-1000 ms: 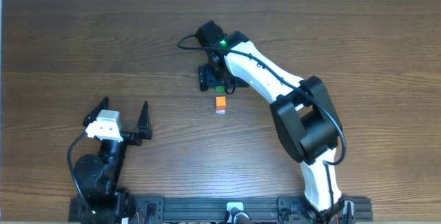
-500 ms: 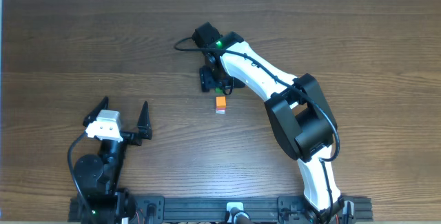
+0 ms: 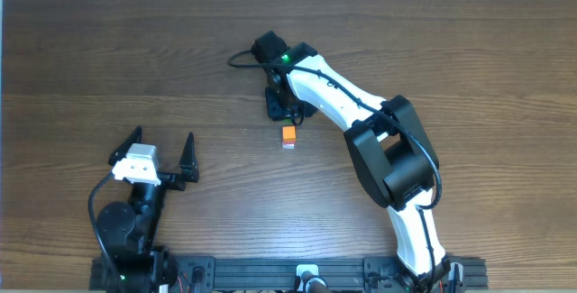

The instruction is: Stack Cubes

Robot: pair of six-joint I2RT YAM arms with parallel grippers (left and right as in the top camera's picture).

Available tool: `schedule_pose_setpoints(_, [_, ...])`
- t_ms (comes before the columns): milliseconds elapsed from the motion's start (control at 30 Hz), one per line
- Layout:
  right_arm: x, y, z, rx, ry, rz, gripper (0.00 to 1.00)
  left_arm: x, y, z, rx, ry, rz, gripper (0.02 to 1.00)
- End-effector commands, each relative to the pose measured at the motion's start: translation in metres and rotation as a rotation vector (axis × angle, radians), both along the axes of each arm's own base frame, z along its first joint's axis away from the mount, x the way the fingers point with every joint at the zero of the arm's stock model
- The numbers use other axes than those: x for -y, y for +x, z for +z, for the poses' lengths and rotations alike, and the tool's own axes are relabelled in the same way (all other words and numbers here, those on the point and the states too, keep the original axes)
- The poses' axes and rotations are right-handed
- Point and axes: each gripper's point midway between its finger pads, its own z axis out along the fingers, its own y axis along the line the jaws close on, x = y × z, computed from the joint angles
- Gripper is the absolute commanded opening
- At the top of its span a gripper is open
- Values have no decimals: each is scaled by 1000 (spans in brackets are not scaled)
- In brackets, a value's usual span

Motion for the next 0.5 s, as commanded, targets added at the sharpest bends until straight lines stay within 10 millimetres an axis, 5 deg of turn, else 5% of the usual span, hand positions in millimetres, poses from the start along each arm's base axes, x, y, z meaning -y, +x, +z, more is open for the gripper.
schedule_pose_setpoints(33, [-5, 3, -2, 12, -10, 0, 369, 0, 0, -1, 1, 14, 0, 998])
schedule_pose_setpoints(200, [-5, 3, -2, 12, -9, -11, 218, 0, 0, -1, 1, 14, 0, 998])
schedule_pose_setpoints(500, [-5, 5, 0, 16, -5, -23, 137, 0, 0, -1, 1, 14, 0, 998])
